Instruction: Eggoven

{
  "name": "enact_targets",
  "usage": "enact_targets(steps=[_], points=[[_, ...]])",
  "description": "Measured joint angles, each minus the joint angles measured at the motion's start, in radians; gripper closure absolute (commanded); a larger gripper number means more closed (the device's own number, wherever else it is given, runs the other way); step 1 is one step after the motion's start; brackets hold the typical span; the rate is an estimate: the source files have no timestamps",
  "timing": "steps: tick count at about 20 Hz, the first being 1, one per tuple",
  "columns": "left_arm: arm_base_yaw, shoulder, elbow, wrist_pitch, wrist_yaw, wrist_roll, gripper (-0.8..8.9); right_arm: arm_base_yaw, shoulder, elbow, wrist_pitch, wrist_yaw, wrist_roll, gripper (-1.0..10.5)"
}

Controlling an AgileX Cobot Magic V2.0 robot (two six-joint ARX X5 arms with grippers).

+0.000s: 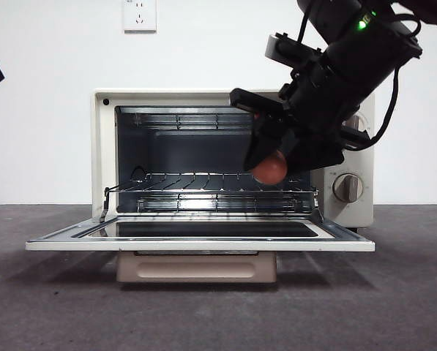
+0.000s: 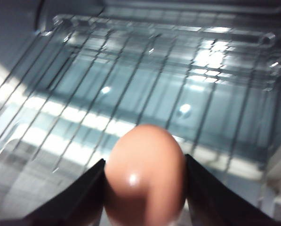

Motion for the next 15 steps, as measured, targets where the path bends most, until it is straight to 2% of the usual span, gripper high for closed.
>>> enact_targets(steps=[10, 15], points=[[0.000, 0.001, 0.000, 0.001, 0.000, 0.000, 8.07, -0.012, 0.042, 0.001, 0.053, 0.004, 0.000, 9.4], [0.000, 0.001, 0.000, 0.001, 0.000, 0.000, 8.07, -0.011, 0.043, 0.001, 0.053, 0.004, 0.000, 7.0]])
